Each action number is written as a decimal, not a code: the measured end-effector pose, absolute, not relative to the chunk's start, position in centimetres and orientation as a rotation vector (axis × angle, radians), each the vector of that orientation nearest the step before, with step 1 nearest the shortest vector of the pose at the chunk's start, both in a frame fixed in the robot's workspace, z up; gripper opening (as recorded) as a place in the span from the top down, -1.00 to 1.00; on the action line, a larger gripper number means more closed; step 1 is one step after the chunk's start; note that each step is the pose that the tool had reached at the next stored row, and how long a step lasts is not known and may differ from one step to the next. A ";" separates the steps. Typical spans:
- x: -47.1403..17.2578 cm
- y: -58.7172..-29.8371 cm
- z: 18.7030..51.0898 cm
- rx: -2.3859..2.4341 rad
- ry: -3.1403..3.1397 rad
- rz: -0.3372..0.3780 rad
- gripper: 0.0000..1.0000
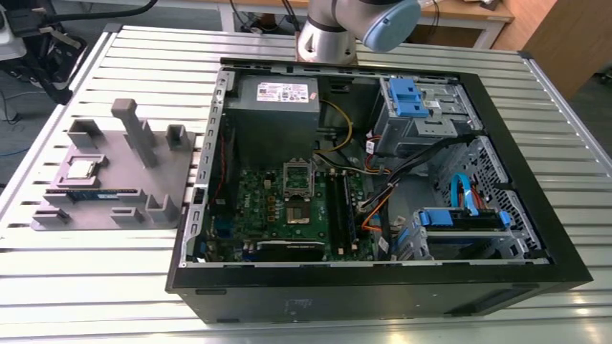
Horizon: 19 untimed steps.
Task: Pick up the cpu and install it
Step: 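Reach for the cpu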
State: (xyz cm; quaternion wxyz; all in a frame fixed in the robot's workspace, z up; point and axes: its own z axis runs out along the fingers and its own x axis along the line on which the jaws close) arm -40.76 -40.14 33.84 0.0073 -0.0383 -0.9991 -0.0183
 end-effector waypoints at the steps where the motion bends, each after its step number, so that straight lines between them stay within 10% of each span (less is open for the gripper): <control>1: -40.8 -40.1 33.8 -0.120 -3.124 -0.057 0.79; 19: -41.9 -40.3 32.3 -0.120 -3.124 -0.057 0.79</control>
